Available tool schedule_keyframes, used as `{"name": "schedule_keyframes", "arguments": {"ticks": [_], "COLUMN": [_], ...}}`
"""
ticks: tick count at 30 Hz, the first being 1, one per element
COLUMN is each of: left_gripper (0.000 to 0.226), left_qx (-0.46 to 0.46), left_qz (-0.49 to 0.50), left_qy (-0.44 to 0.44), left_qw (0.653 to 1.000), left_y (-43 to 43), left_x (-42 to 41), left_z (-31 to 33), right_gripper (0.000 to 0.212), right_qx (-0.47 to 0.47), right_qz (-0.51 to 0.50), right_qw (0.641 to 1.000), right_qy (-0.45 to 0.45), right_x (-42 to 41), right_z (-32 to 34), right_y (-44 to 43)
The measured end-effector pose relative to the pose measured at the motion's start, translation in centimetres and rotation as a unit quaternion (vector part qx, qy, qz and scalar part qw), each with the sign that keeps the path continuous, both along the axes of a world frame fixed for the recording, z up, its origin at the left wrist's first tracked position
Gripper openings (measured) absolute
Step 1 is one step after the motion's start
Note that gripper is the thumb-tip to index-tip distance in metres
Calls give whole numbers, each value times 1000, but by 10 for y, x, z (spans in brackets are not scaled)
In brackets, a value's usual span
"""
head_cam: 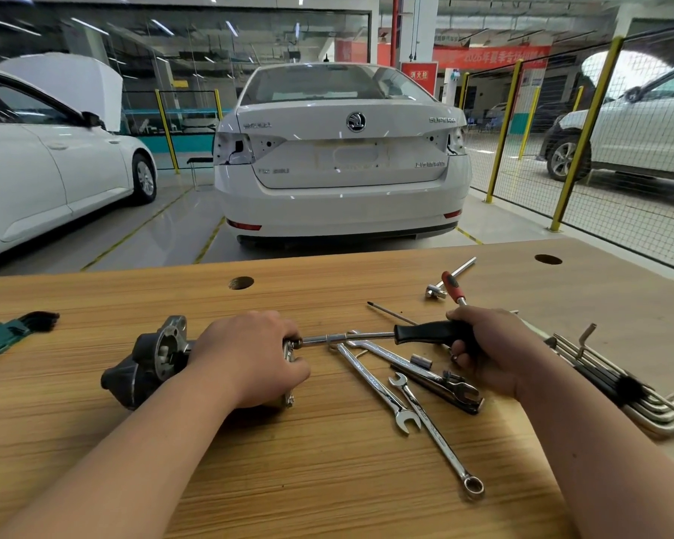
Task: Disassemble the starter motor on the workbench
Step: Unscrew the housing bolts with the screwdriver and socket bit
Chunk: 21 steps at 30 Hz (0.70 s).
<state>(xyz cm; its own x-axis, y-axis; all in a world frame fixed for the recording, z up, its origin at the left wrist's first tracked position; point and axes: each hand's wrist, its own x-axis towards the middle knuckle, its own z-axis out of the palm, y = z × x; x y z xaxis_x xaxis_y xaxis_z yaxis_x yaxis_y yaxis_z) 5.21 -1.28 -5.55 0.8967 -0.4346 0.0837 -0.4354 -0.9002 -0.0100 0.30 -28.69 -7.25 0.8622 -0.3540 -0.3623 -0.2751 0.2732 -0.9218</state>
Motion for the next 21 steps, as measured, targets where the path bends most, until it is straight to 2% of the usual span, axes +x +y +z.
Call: {"name": "schedule_keyframes", "arguments": {"ticks": [6, 15, 18, 21], "left_gripper": [50, 52, 51, 47], "left_qx": [-1, -16, -23, -31], "left_qz": [2, -7, -10, -7], "left_qy": [1, 3, 0, -1], "left_qw": [1000, 1000, 1000, 999], "left_y": [1, 3, 4, 5], "left_x": [-1, 1, 0, -1], "left_z": [0, -2, -1, -1], "right_gripper": [13, 45, 46, 41], "right_qx": [-8, -171, -261, -269], "right_qz": [1, 120, 122, 119], "right_qw": [1000, 972, 948, 946], "right_qy": [-4, 110, 134, 138], "right_x": [2, -1, 1, 3], "right_z": [0, 13, 16, 14], "right_y": [1, -7, -8, -9]}}
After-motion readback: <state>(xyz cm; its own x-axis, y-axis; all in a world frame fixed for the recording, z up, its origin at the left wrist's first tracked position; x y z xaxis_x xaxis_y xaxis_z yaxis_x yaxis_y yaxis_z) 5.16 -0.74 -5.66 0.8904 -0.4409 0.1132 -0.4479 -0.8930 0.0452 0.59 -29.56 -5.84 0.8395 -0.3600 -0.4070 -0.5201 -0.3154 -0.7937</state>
